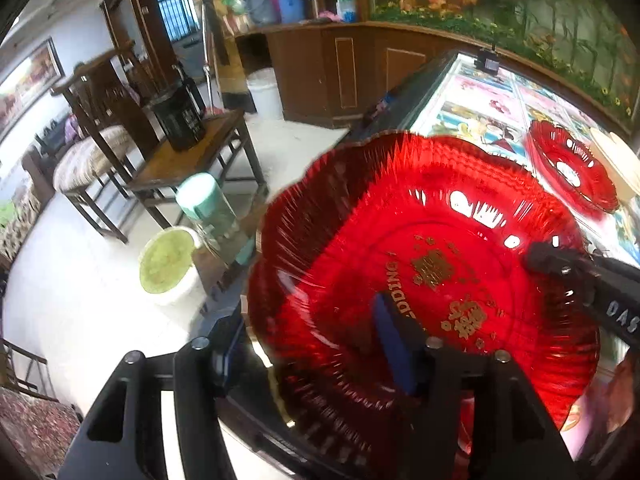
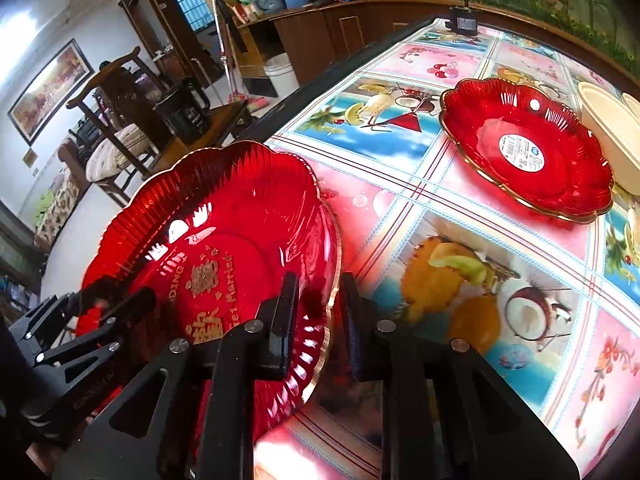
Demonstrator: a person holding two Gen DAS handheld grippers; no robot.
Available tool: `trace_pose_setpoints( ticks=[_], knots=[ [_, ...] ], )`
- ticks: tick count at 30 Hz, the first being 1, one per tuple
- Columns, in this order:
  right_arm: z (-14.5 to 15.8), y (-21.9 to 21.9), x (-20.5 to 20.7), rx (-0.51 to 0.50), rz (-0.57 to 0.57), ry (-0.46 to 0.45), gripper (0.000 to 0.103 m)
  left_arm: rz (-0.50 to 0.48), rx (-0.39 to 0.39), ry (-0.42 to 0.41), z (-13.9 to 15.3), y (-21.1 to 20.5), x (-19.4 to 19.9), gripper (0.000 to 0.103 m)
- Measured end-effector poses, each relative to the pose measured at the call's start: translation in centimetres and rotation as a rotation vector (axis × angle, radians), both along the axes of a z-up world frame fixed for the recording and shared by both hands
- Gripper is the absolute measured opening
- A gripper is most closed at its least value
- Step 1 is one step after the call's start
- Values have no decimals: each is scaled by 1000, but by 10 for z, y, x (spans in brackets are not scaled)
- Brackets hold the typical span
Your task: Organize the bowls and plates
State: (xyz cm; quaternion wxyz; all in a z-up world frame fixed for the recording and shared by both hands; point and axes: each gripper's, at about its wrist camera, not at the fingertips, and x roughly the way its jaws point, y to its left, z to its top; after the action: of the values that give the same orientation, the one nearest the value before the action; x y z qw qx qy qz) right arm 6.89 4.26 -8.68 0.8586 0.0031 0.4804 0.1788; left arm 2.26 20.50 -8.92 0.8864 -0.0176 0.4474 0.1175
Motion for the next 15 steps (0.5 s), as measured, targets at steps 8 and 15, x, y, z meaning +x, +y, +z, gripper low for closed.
trace_pose_setpoints(
  ticks=[8,15],
  knots=[
    [31,-63,-27,176,18,-87,40,18,110,-102,31,7,-34,76],
    [47,-139,-24,197,-228,-163,48,28,138,-173,57,1,-55,76]
  ],
)
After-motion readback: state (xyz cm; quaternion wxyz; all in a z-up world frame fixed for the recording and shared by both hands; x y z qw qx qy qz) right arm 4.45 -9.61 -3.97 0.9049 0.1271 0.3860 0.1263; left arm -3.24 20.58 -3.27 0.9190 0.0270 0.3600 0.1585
